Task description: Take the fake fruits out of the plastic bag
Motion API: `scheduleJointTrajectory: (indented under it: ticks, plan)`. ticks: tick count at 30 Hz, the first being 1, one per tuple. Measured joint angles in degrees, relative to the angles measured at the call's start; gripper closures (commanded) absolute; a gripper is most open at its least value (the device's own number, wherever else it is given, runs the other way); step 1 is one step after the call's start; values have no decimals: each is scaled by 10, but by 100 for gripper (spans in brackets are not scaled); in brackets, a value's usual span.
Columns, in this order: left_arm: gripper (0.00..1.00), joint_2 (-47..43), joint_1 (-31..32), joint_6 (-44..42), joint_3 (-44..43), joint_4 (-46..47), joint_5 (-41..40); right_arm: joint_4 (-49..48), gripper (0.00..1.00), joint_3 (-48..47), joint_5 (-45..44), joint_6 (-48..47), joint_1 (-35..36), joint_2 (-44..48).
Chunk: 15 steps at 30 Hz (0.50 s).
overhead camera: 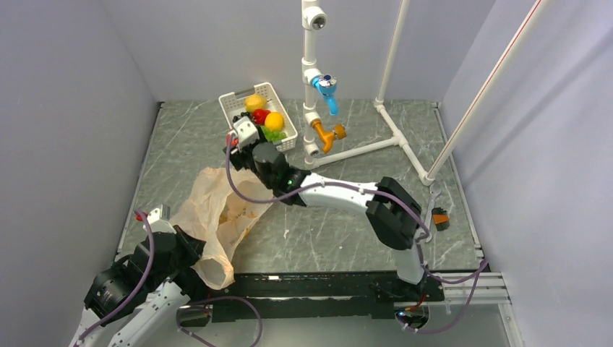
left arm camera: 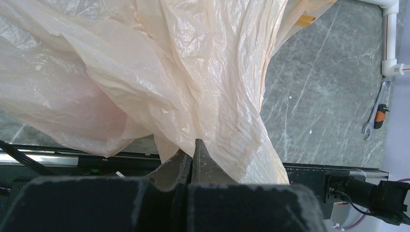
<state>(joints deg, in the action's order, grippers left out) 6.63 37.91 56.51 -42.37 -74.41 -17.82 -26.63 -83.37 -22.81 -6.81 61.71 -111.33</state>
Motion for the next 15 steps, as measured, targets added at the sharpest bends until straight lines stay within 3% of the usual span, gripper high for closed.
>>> scheduleJointTrajectory:
  ticks: [15]
  plan:
    - [100, 10, -1, -1, 0, 0, 0, 191, 97, -355, 69, 30, -90, -276]
